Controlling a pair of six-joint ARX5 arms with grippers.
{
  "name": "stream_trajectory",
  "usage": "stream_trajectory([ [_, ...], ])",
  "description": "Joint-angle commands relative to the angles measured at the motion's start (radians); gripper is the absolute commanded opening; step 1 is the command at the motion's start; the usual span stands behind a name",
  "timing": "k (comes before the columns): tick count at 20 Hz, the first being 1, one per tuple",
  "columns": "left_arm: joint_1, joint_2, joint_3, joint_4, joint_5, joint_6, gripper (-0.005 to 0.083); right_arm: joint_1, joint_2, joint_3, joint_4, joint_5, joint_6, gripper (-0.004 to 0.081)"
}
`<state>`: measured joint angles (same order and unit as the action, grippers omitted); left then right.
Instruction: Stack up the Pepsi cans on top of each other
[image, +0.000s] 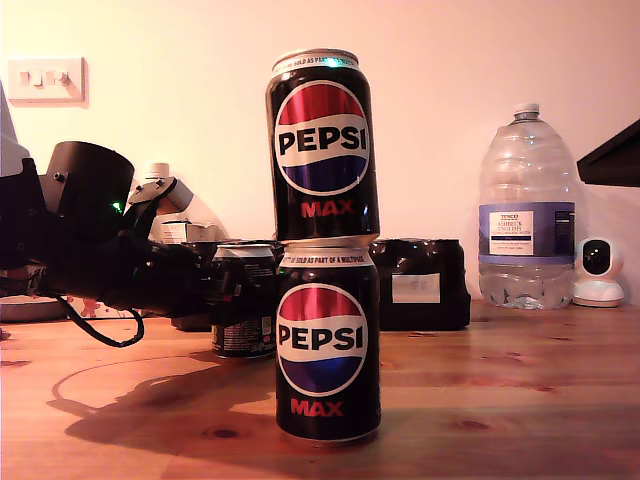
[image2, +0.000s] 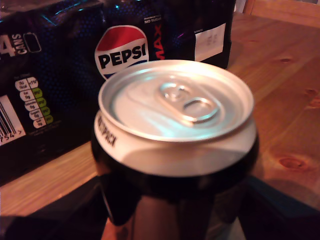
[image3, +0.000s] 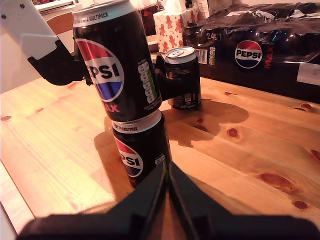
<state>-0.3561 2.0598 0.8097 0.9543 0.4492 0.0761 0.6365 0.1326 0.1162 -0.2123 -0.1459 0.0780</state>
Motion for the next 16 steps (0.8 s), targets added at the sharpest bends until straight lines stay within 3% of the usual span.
stream_trajectory([
  [1,0.0,0.027,0.009,0.006,0.007,0.011,0.0307,0.005,-0.001,0.01,0.005,0.002,0.001,-0.0012],
  [6,0.0,-0.022,0.009,-0.032,0.015,0.01,0.0306,0.005,-0.001,0.01,-0.003,0.002,0.0,-0.0012],
  [16,0.001,-0.321,0.009,-0.34,0.044,0.066,0.0306,0.005,-0.001,0.01,-0.033,0.002,0.001,-0.0012],
])
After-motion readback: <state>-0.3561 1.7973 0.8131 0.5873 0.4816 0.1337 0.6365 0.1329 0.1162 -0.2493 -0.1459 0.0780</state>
